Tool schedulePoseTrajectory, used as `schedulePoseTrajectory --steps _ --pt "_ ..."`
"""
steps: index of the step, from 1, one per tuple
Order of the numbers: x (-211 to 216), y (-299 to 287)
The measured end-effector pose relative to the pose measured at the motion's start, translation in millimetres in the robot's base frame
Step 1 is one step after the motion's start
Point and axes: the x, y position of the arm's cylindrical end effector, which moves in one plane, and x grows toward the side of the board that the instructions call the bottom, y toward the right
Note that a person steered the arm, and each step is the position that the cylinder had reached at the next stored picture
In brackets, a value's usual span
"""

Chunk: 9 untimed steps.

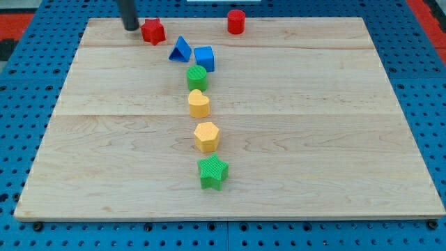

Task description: Nudge blue cube and blue triangle

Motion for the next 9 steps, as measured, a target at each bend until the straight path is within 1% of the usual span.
schedulePoseTrajectory --steps 2,3,5,6,7,9 --pt "2.7 92.5" --pt "5.3 61.3" --pt "63.2 60.6" --pt "80.2 62.5" --pt "85.0 83.6" --pt "89.3 78.8"
